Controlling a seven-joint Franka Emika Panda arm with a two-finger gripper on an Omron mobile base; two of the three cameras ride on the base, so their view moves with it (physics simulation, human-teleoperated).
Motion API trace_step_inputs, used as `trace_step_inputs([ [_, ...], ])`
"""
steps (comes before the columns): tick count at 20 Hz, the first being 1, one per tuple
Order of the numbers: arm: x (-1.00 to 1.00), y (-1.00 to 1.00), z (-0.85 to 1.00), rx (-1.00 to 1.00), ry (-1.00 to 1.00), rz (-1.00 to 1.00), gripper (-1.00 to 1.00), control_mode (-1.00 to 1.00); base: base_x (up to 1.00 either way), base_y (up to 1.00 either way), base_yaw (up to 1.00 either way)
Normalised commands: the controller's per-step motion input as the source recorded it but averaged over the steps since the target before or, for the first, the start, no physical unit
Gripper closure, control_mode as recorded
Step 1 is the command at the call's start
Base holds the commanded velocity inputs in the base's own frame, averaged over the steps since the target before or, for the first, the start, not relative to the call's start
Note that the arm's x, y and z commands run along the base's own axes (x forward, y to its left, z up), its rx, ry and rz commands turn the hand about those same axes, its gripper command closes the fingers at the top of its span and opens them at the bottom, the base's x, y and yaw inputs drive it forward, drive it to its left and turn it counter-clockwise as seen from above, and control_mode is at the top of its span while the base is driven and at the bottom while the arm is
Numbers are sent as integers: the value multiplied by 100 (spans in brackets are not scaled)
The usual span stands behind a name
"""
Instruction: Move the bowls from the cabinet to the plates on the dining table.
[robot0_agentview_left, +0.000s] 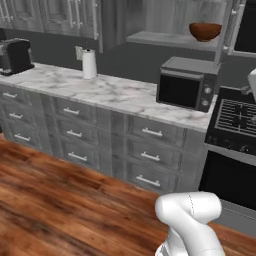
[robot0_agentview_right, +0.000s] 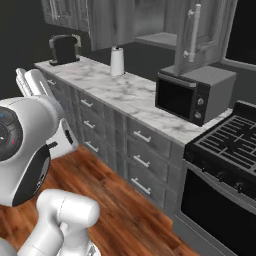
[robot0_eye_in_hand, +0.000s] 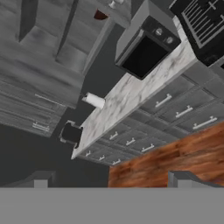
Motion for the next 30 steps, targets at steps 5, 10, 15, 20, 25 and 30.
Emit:
trace_step_inputs([
  [5, 0, 0, 0, 0, 0, 0, -100, 100, 43, 56, 0],
  [10, 0, 0, 0, 0, 0, 0, -100, 100, 43, 55, 0],
  [15, 0, 0, 0, 0, 0, 0, -100, 100, 33, 59, 0],
  [20, 0, 0, 0, 0, 0, 0, -100, 100, 16, 62, 0],
  [25, 0, 0, 0, 0, 0, 0, -100, 100, 18, 62, 0],
  [30, 0, 0, 0, 0, 0, 0, -100, 100, 3, 62, 1],
])
